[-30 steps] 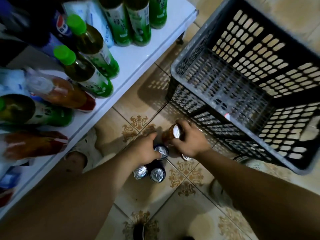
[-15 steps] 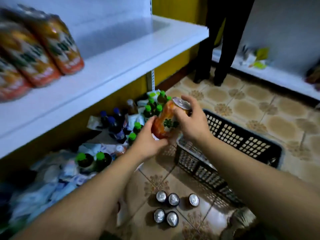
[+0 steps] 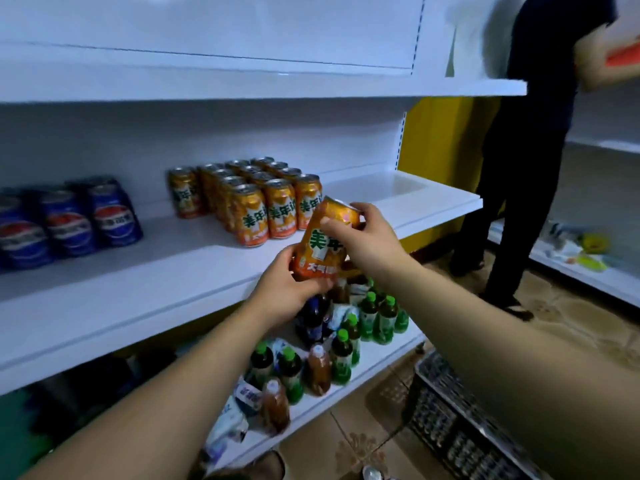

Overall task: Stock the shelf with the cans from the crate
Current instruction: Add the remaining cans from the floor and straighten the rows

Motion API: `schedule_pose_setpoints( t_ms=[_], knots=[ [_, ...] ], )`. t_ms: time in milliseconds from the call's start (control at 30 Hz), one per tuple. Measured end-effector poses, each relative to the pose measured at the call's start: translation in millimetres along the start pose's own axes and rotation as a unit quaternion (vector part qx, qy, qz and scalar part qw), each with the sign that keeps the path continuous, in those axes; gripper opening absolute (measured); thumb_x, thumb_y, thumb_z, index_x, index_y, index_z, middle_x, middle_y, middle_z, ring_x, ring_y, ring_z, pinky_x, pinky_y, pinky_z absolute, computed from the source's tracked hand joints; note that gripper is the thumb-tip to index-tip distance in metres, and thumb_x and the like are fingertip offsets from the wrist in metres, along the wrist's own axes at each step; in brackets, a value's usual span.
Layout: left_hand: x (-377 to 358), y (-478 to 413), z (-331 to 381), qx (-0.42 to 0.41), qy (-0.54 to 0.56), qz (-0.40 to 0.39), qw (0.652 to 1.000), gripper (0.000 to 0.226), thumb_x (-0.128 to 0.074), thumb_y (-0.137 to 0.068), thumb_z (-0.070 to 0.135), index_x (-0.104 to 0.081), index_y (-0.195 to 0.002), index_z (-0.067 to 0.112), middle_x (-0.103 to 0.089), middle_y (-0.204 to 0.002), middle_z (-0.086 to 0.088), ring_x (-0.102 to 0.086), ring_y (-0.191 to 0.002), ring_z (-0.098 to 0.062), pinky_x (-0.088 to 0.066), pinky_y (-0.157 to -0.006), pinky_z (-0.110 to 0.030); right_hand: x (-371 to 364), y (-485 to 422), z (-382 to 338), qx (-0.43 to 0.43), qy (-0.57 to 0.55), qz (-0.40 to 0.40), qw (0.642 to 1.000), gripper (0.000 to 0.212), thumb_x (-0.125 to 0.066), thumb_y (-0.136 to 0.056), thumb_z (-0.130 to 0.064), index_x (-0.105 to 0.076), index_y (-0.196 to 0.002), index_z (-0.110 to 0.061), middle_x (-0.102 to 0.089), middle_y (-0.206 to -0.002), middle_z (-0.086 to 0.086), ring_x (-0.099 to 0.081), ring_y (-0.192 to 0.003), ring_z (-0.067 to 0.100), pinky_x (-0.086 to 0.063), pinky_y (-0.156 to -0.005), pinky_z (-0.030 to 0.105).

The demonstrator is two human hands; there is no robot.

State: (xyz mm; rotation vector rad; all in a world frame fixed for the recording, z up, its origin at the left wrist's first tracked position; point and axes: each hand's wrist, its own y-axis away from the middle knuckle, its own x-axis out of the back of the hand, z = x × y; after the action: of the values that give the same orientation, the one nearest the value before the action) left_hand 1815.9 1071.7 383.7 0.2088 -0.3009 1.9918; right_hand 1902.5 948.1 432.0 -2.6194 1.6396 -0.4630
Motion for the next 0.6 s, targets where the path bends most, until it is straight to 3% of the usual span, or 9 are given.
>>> schedule_pose_setpoints(
  t_ms=[100, 167, 300, 433, 533, 600],
  knots=[
    [32.9, 9.2, -1.3, 0.0, -0.013, 0.0, 1.0, 0.06, -0.078, -0.075, 0.013, -0.042, -0.119, 0.031, -0.061, -0.104, 0.014, -0.06, -0.095, 0.0, -0.046, -0.073, -0.009, -30.5, -1.2, -13.5, 0.005, -0.002, -0.026, 1.0, 0.072, -0.075, -0.076, -0.046, -0.039, -0.134, -0.025, -0.06, -0.114, -0.002, -0.064, -0.099, 0.02, -0.057, -0.085, 0.045],
    [56.7, 14.1, -4.8, 0.005, -0.034, 0.003, 0.999, 0.06, -0.077, -0.077, 0.014, -0.04, -0.12, 0.032, -0.058, -0.104, 0.017, -0.056, -0.092, 0.006, -0.045, -0.069, -0.006, -52.2, -4.4, -17.4, 0.015, 0.005, -0.044, 0.999, 0.072, -0.076, -0.073, -0.048, -0.04, -0.132, -0.029, -0.061, -0.114, -0.002, -0.065, -0.1, 0.021, -0.057, -0.084, 0.047],
    [107.6, 18.9, -19.1, 0.054, -0.139, 0.025, 0.988, 0.075, -0.075, -0.079, 0.033, -0.035, -0.142, 0.024, -0.05, -0.137, 0.003, -0.047, -0.127, -0.014, -0.041, -0.102, -0.03, -92.1, -13.5, -21.5, 0.032, 0.028, -0.084, 0.996, 0.072, -0.076, -0.075, -0.045, -0.04, -0.135, -0.028, -0.059, -0.116, -0.004, -0.061, -0.106, 0.02, -0.054, -0.091, 0.046],
    [160.5, 20.5, -41.3, 0.086, -0.354, 0.079, 0.928, 0.069, -0.058, -0.087, 0.051, -0.035, -0.145, 0.022, -0.036, -0.151, 0.0, -0.038, -0.135, -0.018, -0.033, -0.109, -0.031, -123.4, -26.2, -23.6, 0.053, 0.058, -0.113, 0.99, 0.075, -0.075, -0.08, -0.038, -0.034, -0.141, -0.026, -0.054, -0.125, -0.004, -0.055, -0.115, 0.02, -0.048, -0.098, 0.042],
    [193.1, 18.3, -62.8, 0.143, -0.499, 0.045, 0.853, 0.071, -0.04, -0.09, 0.062, -0.029, -0.148, 0.022, -0.027, -0.156, -0.001, -0.026, -0.141, -0.018, -0.024, -0.114, -0.036, -143.4, -35.8, -21.8, 0.065, 0.069, -0.134, 0.986, 0.077, -0.074, -0.082, -0.034, -0.03, -0.144, -0.03, -0.051, -0.133, -0.001, -0.054, -0.118, 0.022, -0.047, -0.098, 0.04],
    [202.6, 16.2, -71.5, 0.182, -0.533, 0.021, 0.826, 0.076, -0.031, -0.089, 0.068, -0.021, -0.15, 0.026, -0.016, -0.159, 0.002, -0.015, -0.145, -0.017, -0.014, -0.117, -0.044, -153.9, -41.6, -19.3, 0.073, 0.072, -0.145, 0.984, 0.077, -0.074, -0.083, -0.031, -0.029, -0.145, -0.031, -0.05, -0.135, -0.001, -0.053, -0.12, 0.022, -0.047, -0.097, 0.038]
  ],
)
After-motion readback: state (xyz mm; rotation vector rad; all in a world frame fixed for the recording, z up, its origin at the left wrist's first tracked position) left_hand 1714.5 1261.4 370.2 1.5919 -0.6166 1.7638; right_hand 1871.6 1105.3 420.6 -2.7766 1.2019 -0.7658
